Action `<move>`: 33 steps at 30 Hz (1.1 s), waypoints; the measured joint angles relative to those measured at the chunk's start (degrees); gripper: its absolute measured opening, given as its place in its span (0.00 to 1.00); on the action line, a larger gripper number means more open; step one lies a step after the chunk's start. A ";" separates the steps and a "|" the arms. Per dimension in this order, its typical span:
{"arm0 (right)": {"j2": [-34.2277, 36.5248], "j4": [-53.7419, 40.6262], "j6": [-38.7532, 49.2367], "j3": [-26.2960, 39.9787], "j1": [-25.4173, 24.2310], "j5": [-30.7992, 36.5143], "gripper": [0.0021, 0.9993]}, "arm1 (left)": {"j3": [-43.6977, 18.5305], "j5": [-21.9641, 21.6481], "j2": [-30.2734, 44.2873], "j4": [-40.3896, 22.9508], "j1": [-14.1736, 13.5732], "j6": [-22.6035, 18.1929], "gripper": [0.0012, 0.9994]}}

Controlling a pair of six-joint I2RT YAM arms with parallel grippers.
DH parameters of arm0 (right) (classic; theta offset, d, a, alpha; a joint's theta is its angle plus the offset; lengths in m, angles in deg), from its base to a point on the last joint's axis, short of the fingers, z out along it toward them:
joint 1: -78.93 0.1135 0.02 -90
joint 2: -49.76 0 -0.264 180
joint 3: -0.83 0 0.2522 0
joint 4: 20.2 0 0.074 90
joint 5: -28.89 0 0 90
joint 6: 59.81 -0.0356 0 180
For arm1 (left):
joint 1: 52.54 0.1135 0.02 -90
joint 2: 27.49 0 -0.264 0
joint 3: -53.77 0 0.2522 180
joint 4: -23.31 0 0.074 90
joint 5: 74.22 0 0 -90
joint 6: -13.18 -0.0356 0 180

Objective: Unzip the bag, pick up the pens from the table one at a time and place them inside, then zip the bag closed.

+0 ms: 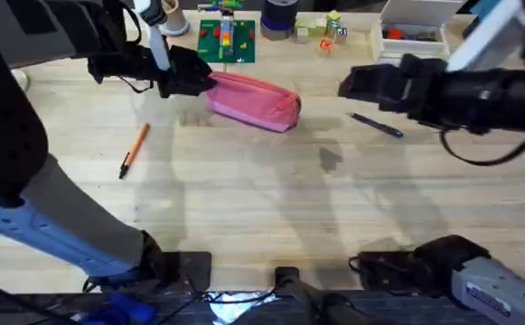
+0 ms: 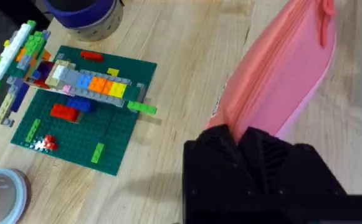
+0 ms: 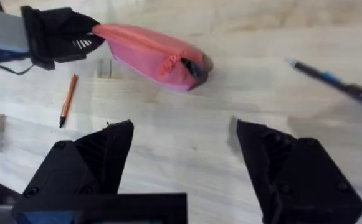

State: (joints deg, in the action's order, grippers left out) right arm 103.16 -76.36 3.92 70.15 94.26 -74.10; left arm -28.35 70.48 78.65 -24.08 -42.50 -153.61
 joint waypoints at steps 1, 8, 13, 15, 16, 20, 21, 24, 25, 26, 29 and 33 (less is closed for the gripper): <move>0.96 0.07 -1.50 0.01 0.66 0.19 1.00 | 0.00 0.02 0.01 0.00 0.00 0.02 0.04; 7.52 2.98 -12.65 0.01 6.35 4.56 1.00 | 0.00 0.00 0.01 -0.04 0.00 0.02 0.04; 11.27 10.25 -18.02 0.01 11.13 5.89 1.00 | 0.00 0.00 0.01 -0.04 0.00 0.02 0.04; 12.50 11.42 -20.67 0.07 12.63 5.94 1.00 | 0.00 0.00 0.01 -0.04 0.00 0.02 0.04; 13.13 11.58 -22.53 0.10 13.30 5.92 1.00 | 0.00 0.02 0.01 -0.04 0.00 0.02 0.04; 14.89 11.58 -29.31 0.10 14.15 5.95 1.00 | 0.00 0.01 0.01 -0.04 0.00 0.02 0.04; 15.15 11.62 -30.69 0.10 14.15 6.00 1.00 | 0.00 0.00 0.01 -0.04 0.00 0.04 0.04; 15.33 12.44 -33.20 0.12 14.13 6.40 1.00 | 0.00 0.00 0.01 -0.04 0.00 0.03 0.04; 15.33 12.61 -33.70 0.12 14.13 6.69 1.00 | 0.00 0.00 0.01 -0.04 0.00 0.02 0.04; 15.33 12.62 -33.82 0.12 14.15 6.94 1.00 | 0.00 0.00 0.01 -0.05 0.00 0.03 0.04; 15.33 12.66 -34.03 0.12 14.13 7.51 1.00 | 0.00 0.00 0.01 -0.04 0.00 0.02 0.04; 15.33 12.65 -34.30 0.12 14.13 7.69 1.00 | 0.00 0.00 0.01 -0.04 0.00 0.02 0.04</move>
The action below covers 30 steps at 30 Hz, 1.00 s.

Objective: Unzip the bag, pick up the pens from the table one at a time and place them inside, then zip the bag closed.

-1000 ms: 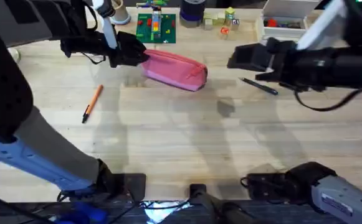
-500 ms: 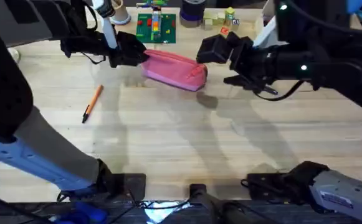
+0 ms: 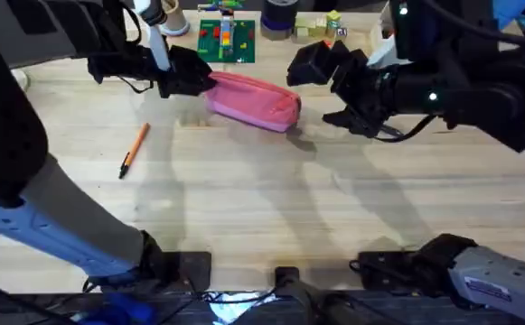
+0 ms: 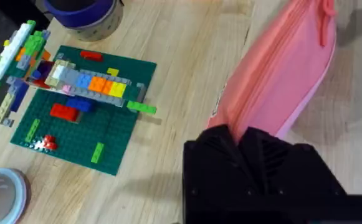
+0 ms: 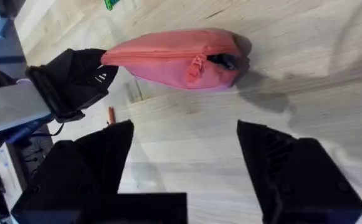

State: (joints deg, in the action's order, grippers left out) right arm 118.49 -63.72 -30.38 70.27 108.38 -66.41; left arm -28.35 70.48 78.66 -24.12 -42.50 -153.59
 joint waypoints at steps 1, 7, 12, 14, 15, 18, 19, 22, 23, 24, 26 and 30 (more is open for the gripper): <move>0.00 0.00 -0.30 0.00 0.00 0.00 1.00 | 0.00 0.00 0.00 -0.02 0.00 0.00 0.04; 0.00 0.50 -2.94 0.00 0.00 0.15 1.00 | 0.00 0.00 0.00 -0.02 0.00 0.00 0.04; 0.02 0.55 -3.98 0.00 0.02 0.16 1.00 | 0.00 0.00 0.00 -0.02 0.00 0.00 0.04; 0.40 0.63 -4.18 0.04 0.00 0.17 1.00 | 0.00 0.00 0.00 -0.02 0.00 0.00 0.04; 0.95 0.68 -4.18 0.11 0.02 0.17 1.00 | 0.00 0.00 0.00 -0.02 0.00 0.00 0.04; 3.24 1.00 -4.22 0.13 0.00 0.17 1.00 | 0.00 0.00 0.00 -0.02 0.00 0.00 0.04; 4.16 1.21 -4.22 0.13 0.02 0.17 1.00 | 0.00 0.00 0.00 -0.02 0.00 0.00 0.04; 6.61 2.74 -4.40 0.13 0.02 0.17 1.00 | 0.00 0.00 -0.02 -0.02 0.00 0.00 0.04; 7.28 3.56 -4.45 0.13 0.02 0.17 1.00 | 0.00 0.00 0.00 -0.02 0.00 0.01 0.04; 7.99 4.63 -4.60 0.13 0.02 0.17 1.00 | 0.00 0.00 0.00 -0.02 0.00 0.00 0.04; 9.16 5.98 -5.09 0.15 0.02 0.15 1.00 | 0.00 0.00 0.00 -0.02 0.00 0.00 0.04; 10.49 5.89 -9.20 0.15 0.00 0.12 1.00 | 0.00 0.00 0.00 -0.02 0.00 0.00 0.04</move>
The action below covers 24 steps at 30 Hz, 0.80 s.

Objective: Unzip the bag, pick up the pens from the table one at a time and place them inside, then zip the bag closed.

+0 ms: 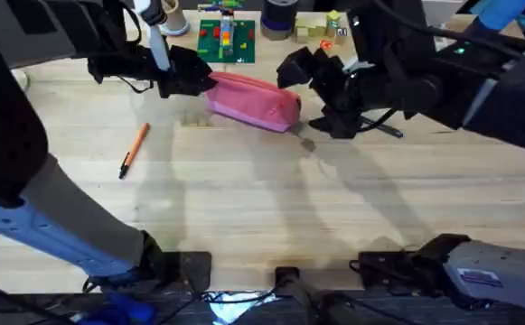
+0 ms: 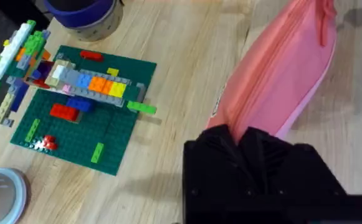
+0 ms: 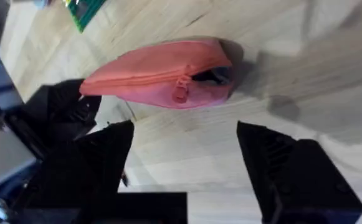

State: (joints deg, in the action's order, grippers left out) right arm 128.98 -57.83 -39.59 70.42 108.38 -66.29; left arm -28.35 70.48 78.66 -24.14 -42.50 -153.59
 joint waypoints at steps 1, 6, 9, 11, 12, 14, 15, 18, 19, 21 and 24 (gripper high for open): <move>0.14 -0.11 -1.73 0.00 0.00 -0.03 1.00 | 0.00 0.00 0.00 0.00 0.00 0.01 0.04; 0.71 1.42 -5.88 0.00 0.07 0.05 1.00 | 0.00 0.00 0.00 0.00 0.00 0.00 0.04; 2.11 2.84 -5.90 0.04 0.15 0.05 1.00 | 0.00 0.00 0.00 0.00 0.00 0.02 0.04; 3.33 3.44 -5.92 0.04 0.28 0.05 1.00 | 0.00 0.00 0.00 0.00 0.00 0.01 0.04; 4.00 3.67 -5.92 0.04 0.42 0.05 1.00 | 0.00 0.00 0.00 0.00 0.00 0.00 0.04; 5.38 4.28 -6.05 0.04 0.58 0.05 1.00 | 0.00 0.00 -0.01 0.00 0.00 0.00 0.04; 6.06 4.61 -6.10 0.04 0.70 0.05 1.00 | 0.00 0.00 0.00 0.00 0.00 0.00 0.04; 7.96 5.73 -6.14 0.04 0.85 0.05 1.00 | 0.00 0.00 0.00 0.00 0.00 0.02 0.04; 8.53 6.12 -6.16 0.04 0.88 0.05 1.00 | 0.00 0.00 0.00 0.00 0.00 0.00 0.04; 9.50 6.64 -6.32 0.04 0.92 0.05 1.00 | 0.00 0.00 -0.01 0.00 0.00 0.00 0.04; 10.80 7.93 -6.47 0.04 0.92 0.05 0.95 | 0.00 0.00 0.00 0.00 0.00 0.00 0.04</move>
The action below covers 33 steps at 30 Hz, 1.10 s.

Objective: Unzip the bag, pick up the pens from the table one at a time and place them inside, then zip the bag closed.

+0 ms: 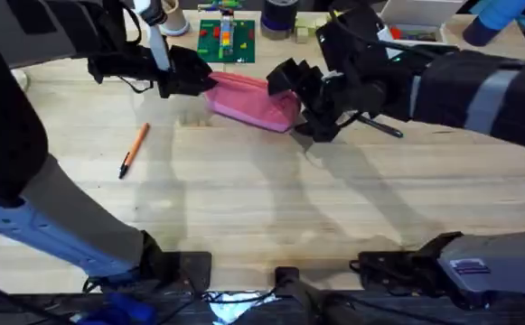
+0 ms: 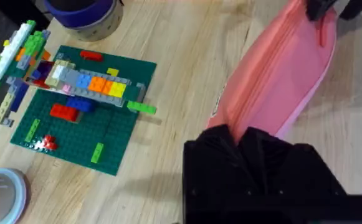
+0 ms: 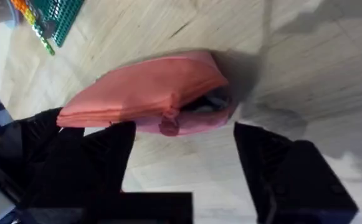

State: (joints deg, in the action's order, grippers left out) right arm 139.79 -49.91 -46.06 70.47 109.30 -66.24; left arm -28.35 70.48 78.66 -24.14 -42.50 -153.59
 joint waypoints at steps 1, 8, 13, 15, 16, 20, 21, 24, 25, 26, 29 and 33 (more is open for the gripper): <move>0.33 0.50 -0.04 0.00 0.00 -0.02 0.92 | 0.00 0.00 0.00 0.00 0.00 0.00 0.04; 0.91 1.03 -0.29 0.02 0.00 0.86 0.47 | 0.00 0.00 -0.02 0.02 0.00 0.00 0.04; 0.95 1.33 -0.28 0.02 0.13 1.59 0.34 | 0.00 0.00 0.00 0.04 0.00 0.00 0.04; 0.95 1.36 -0.28 0.02 0.22 1.82 0.32 | 0.00 0.00 0.00 0.04 0.00 0.00 0.04; 0.95 1.38 -0.28 0.02 0.22 1.92 0.30 | 0.00 0.00 0.00 0.04 0.00 0.00 0.04; 0.95 1.38 -0.24 0.02 0.24 1.97 0.19 | 0.00 0.00 0.00 0.04 0.00 0.00 0.04; 0.95 1.38 -0.28 0.02 0.25 1.97 0.15 | 0.00 0.01 -0.01 0.04 0.00 0.00 0.04; 0.95 1.48 -0.05 0.02 0.26 2.14 0.04 | 0.00 0.02 0.00 0.07 0.00 0.00 0.04; 0.97 1.49 -0.04 0.02 0.26 2.14 0.03 | 0.00 0.02 0.00 0.07 0.00 0.00 0.04; 0.95 1.49 -0.04 0.02 0.26 2.14 0.03 | 0.00 0.02 -0.01 0.05 0.00 0.00 0.04; 0.95 1.49 0.09 0.02 0.26 2.14 0.03 | 0.00 0.02 -0.01 0.06 0.00 0.00 0.04; 0.76 1.48 1.59 0.02 0.26 2.04 0.03 | 0.00 0.02 0.00 0.07 0.00 0.00 0.04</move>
State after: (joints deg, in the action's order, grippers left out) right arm 140.54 -48.43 -44.47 70.49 109.56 -64.19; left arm -28.35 70.50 78.66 -24.08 -42.50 -153.59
